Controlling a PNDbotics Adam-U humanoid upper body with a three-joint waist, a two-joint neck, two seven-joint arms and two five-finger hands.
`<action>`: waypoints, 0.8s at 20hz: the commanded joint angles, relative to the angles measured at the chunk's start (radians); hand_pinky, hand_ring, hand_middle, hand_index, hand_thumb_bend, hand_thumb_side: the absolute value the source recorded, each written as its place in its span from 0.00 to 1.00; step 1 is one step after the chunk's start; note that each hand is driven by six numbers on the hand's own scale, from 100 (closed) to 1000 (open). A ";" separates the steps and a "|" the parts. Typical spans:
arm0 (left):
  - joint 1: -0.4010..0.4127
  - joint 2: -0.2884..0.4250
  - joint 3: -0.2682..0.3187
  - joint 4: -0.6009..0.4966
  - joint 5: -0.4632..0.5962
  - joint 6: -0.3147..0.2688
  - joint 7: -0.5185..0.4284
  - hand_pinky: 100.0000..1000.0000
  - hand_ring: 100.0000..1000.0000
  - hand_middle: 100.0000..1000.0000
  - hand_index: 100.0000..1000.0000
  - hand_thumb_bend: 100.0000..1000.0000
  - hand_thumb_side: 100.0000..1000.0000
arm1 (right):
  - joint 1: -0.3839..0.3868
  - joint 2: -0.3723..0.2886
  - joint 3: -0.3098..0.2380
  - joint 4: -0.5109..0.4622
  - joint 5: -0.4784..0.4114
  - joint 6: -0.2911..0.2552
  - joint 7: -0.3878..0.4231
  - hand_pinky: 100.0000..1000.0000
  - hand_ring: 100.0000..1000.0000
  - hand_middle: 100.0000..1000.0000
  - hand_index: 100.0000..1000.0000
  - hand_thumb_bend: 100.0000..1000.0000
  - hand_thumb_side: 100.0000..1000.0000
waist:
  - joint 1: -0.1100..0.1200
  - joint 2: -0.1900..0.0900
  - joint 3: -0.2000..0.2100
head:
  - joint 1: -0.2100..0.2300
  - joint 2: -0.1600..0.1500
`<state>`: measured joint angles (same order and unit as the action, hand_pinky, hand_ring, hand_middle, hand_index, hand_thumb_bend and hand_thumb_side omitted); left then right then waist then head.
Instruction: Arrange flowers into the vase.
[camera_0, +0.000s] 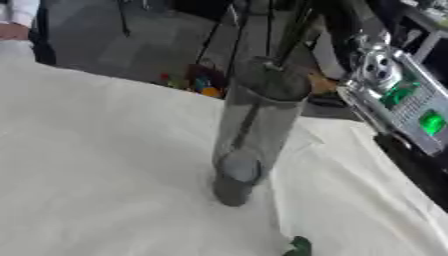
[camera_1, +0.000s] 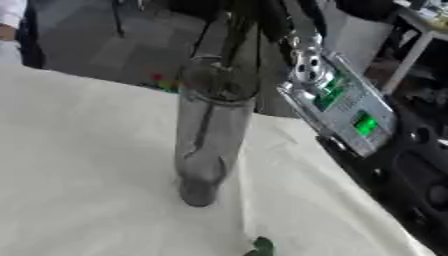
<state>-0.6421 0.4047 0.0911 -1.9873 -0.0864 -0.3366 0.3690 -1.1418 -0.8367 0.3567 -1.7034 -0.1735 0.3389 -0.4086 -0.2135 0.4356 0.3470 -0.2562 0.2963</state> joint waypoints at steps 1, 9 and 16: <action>-0.006 0.014 0.010 -0.013 0.001 0.000 0.005 0.78 0.86 0.85 0.94 0.00 1.00 | -0.009 -0.041 -0.022 -0.015 0.030 0.014 0.038 0.63 0.49 0.36 0.26 0.00 1.00 | 0.014 -0.028 -0.003 | 0.004 -0.009; -0.008 0.013 0.011 -0.013 0.003 -0.001 0.006 0.78 0.86 0.85 0.94 0.00 1.00 | 0.003 -0.049 -0.019 -0.027 0.033 0.041 0.111 0.74 0.57 0.45 0.37 0.00 1.00 | 0.016 -0.028 -0.004 | 0.005 -0.013; -0.011 0.011 0.011 -0.013 0.004 -0.001 0.006 0.78 0.86 0.85 0.94 0.00 1.00 | 0.010 -0.050 -0.017 -0.035 0.038 0.051 0.156 0.75 0.59 0.47 0.45 0.00 1.00 | 0.017 -0.025 -0.004 | 0.006 -0.017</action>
<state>-0.6416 0.4046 0.0934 -1.9873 -0.0864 -0.3359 0.3724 -1.1192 -0.8505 0.3522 -1.7182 -0.1497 0.3912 -0.2586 -0.2121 0.4356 0.3438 -0.2519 0.2959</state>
